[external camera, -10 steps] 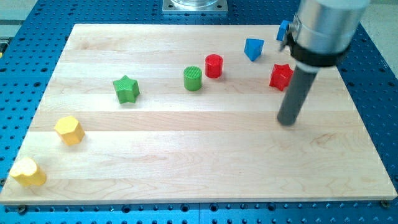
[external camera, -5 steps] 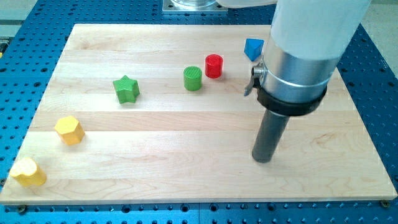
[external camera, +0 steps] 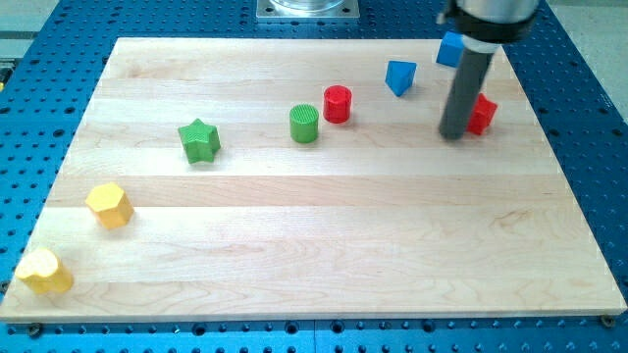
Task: Slide the red star diagonal to the blue triangle
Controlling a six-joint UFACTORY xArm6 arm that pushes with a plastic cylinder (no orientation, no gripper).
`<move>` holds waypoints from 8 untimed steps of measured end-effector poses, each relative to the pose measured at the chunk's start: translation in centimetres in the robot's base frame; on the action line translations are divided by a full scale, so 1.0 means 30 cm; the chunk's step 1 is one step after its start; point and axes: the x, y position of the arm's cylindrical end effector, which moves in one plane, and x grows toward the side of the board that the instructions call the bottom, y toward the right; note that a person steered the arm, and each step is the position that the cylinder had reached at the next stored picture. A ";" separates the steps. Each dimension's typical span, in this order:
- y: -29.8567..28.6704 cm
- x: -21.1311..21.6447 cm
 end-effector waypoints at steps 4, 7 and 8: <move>-0.094 0.302; -0.410 0.528; -0.802 0.765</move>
